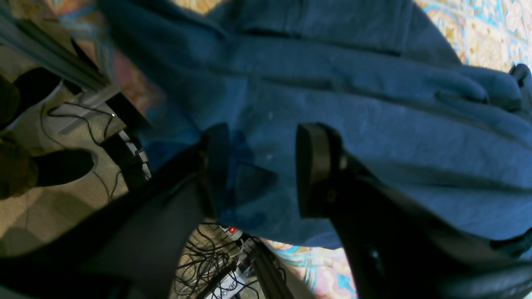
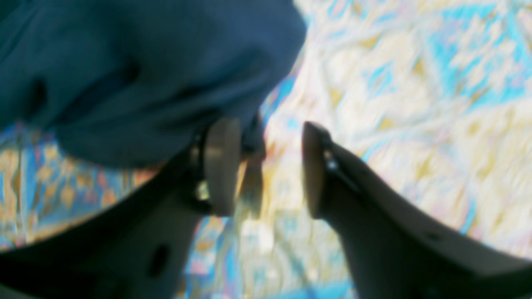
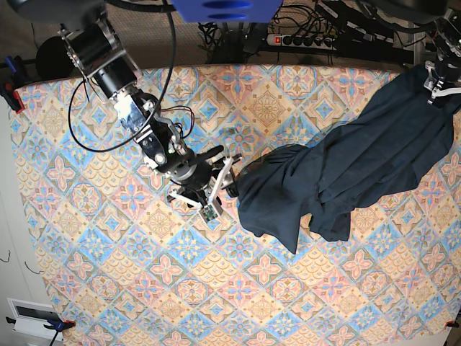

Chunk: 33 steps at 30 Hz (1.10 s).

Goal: Layout the t-shirt on the table in an organized manner, then fold the t-shirt properly
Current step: 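Reach the right gripper to the shirt's loose end and grasp it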

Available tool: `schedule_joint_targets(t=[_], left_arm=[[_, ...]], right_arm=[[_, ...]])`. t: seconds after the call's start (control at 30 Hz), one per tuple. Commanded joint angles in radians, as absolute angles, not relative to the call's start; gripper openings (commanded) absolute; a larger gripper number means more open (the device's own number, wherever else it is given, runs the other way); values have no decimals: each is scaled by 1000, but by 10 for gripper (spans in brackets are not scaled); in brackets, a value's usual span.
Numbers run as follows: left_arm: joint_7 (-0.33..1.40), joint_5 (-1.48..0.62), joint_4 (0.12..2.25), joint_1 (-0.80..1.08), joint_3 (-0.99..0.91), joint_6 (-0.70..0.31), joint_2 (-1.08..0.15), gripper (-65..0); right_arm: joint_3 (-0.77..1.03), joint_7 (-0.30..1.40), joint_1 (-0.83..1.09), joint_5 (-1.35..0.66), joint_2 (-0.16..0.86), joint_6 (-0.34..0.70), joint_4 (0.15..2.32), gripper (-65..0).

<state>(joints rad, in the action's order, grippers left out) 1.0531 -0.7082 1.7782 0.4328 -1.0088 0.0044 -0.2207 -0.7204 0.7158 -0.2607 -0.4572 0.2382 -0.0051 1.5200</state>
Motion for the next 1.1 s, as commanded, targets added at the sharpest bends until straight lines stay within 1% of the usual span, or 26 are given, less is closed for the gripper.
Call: schedule_joint_targets(t=[0.0, 0.07, 0.1, 0.33, 0.37, 0.5, 0.63, 0.7, 0.8, 0.87, 0.93, 0.97, 1.07], left_arm=[[1036, -716, 1794, 438, -1003, 2, -239, -392], [1035, -716, 1794, 455, -978, 2, -239, -392], [1033, -717, 1794, 463, -969, 2, -239, -392], [1033, -717, 1796, 466, -957, 2, -223, -392], [1033, -717, 1796, 466, -957, 2, -223, -392], [1033, -717, 1796, 466, -957, 2, -213, -392], [1033, -717, 1796, 463, -957, 2, -211, -392], [1033, -717, 1796, 460, -957, 2, -211, -392], [1033, -717, 1801, 458, -955, 2, -211, -392], [1027, -717, 1802, 458, -931, 2, -211, -392], [1027, -717, 1802, 460, -918, 2, -213, -392], [1027, -717, 1802, 460, -917, 2, -213, -392], [1027, -717, 1807, 458, -914, 2, -213, -392]], right_arm=[[-733, 687, -311, -460, 228, -2, 1514, -362], [-768, 687, -357, -460, 202, -2, 1466, -325], [-780, 687, -372, -460, 189, -2, 1446, -317], [-803, 680, -437, -460, 133, 5, 1325, -313], [-803, 680, -437, -460, 122, 19, 1316, -313], [-792, 679, -447, -460, 94, 128, 1271, -316], [-792, 679, -449, -460, 93, 151, 1242, -325], [-791, 679, -449, -461, 93, 151, 1241, -377], [-759, 661, -449, -461, 93, 151, 1236, -546], [-730, 647, -449, -461, 93, 153, 1236, -644], [-687, 645, -449, -461, 93, 153, 1248, -648], [-665, 645, -449, -461, 93, 153, 1256, -637], [-585, 645, -447, -463, 99, 153, 1323, -639]])
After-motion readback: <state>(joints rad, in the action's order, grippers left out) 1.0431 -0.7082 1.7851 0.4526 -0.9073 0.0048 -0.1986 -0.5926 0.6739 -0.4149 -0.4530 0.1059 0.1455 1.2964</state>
